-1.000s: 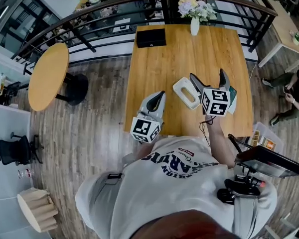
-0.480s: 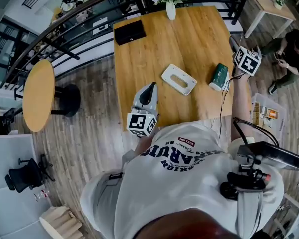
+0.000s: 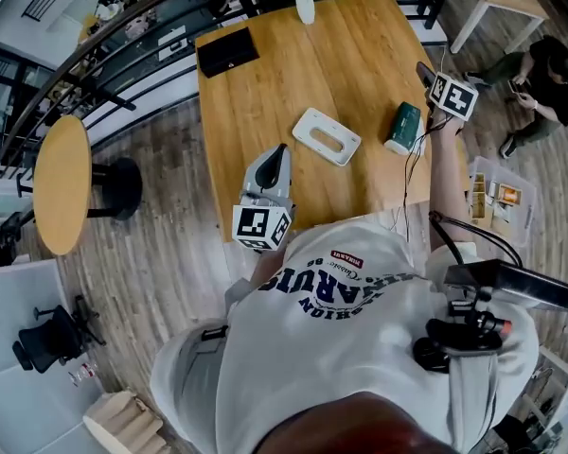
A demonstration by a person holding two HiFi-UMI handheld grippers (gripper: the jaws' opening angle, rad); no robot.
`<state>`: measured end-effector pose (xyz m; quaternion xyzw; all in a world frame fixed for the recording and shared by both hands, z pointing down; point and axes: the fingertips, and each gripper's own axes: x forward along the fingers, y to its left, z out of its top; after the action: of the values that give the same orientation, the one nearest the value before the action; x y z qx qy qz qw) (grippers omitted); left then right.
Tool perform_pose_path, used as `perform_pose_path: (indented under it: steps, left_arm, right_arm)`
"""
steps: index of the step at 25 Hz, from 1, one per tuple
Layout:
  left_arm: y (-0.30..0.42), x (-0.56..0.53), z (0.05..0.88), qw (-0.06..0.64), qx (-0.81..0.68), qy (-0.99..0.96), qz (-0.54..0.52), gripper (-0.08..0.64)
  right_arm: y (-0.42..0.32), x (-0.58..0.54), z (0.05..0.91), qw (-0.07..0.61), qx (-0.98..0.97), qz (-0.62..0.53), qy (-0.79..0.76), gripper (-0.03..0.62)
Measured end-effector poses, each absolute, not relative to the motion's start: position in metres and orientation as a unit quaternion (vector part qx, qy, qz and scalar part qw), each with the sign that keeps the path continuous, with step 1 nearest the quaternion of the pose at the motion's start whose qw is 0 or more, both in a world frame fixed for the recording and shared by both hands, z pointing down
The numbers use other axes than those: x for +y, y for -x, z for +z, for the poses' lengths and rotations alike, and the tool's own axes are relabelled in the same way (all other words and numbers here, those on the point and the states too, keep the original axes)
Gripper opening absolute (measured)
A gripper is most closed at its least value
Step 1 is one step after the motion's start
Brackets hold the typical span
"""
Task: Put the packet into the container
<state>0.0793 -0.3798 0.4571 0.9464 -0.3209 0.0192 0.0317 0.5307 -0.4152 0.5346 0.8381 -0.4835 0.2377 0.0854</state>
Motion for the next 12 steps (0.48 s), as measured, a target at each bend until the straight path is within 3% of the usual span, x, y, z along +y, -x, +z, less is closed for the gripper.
perform_pose_path:
  steps: [12]
  left_arm:
    - [-0.009,-0.369,0.477,0.057,-0.427,-0.902,0.037,0.000]
  right_arm:
    - [-0.530,-0.406,0.742,0.186,-0.405,0.458,-0.769,0.586]
